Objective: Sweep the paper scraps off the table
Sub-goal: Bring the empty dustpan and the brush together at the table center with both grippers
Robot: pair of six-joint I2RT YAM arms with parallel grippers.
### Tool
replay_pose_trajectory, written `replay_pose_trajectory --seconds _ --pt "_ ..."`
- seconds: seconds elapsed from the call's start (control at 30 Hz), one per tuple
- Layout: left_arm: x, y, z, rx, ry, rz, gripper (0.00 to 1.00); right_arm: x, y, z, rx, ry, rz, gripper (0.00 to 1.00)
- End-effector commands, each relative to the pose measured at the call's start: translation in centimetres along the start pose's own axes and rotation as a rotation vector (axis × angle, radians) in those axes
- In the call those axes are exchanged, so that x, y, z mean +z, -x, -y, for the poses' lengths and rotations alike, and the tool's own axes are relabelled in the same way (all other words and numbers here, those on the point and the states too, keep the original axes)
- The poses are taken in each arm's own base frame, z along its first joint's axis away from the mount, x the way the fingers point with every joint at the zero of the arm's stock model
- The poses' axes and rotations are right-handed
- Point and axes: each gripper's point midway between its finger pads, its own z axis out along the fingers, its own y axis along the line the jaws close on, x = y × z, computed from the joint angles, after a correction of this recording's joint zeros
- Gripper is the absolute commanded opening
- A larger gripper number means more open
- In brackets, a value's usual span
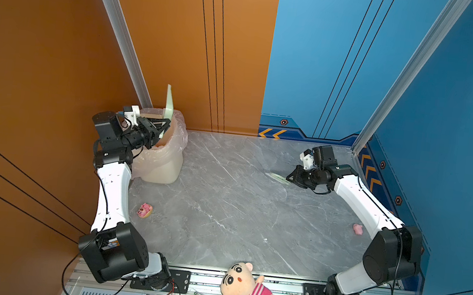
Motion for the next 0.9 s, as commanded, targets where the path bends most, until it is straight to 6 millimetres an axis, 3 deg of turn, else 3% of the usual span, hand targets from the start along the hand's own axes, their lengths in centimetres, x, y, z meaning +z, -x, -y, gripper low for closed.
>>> replay_pose_trajectory --seconds 0.0,0.47,0.67,0.87 --pt "0.3 -2.7 0.1 0.158 0.114 -0.012 0.23 -1.4 -1.3 -0.6 -0.029 0.021 -0.044 0.00" --pt "6.5 -12.7 -0.9 0.557 0.286 -0.116 0.23 -5.3 -8.2 -2.3 -0.044 0.116 -0.215 0.00" --pt "8.0 -16.6 -2.7 0.727 0.382 -0.180 0.24 -4.9 -10.6 -3.0 -0.052 0.129 -0.292 0.00" --pt "8.1 -19.1 -5.1 0.932 0.557 -0.228 0.24 -3.5 -13.2 -3.9 -0.061 0.176 -0.410 0.00"
